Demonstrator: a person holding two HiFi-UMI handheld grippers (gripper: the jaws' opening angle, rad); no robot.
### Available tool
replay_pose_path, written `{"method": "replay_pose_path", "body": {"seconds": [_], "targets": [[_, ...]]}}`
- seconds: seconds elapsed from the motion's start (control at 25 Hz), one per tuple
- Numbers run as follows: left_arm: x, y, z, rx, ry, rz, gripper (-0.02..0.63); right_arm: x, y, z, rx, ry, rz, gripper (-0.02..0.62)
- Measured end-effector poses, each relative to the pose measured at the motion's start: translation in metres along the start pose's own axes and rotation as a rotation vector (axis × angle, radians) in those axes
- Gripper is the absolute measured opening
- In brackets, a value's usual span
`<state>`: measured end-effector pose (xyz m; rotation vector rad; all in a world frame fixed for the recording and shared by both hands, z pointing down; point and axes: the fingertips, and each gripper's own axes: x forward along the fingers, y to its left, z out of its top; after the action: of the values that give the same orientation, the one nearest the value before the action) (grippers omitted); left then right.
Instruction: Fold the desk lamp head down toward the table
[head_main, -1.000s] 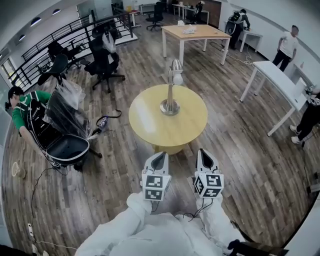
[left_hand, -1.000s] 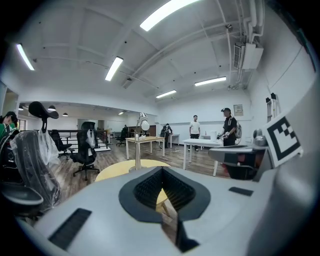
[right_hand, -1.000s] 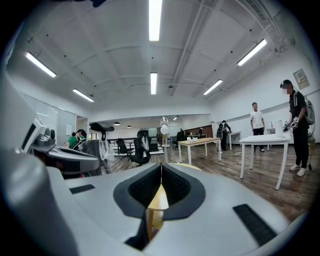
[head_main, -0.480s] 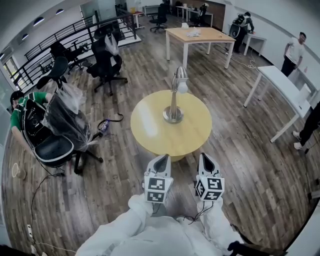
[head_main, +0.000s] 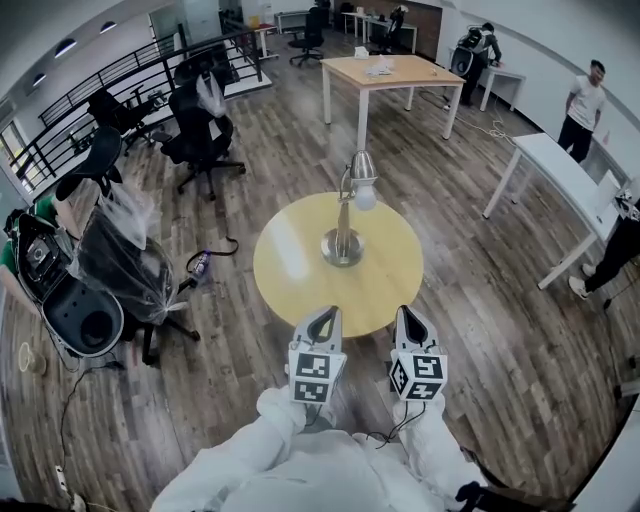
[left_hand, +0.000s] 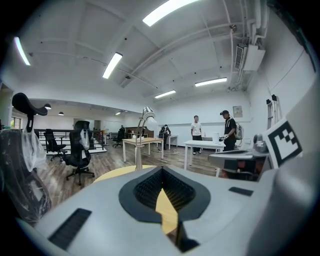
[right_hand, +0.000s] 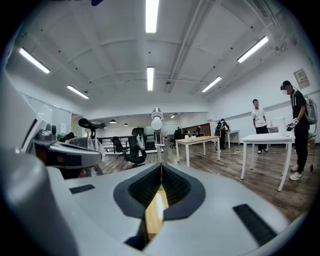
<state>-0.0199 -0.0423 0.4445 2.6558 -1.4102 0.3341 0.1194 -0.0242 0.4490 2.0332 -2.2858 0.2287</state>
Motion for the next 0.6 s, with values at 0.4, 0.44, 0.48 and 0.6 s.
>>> {"method": "replay_pose_path", "body": {"seconds": [0.4,0.44,0.48,0.6], "targets": [[0.062,0.044,0.026,0.029,-0.011,-0.017,0.002,0.078,-0.010,0.018,0.009,-0.008,-0.010,0.014],[0.070,0.049,0.028,0.030,-0.011,-0.018,0.002,0.087,-0.012,0.019,0.011,-0.009,-0.012,0.014],[0.077,0.053,0.030,0.029,-0.011,-0.020,0.002,0.095,-0.014,0.020,0.014,-0.009,-0.013,0.014],[0.100,0.066,0.033,0.035,-0.009,-0.030,0.001,0.121,-0.018,0.021,0.015,-0.009,-0.016,0.014]]}}
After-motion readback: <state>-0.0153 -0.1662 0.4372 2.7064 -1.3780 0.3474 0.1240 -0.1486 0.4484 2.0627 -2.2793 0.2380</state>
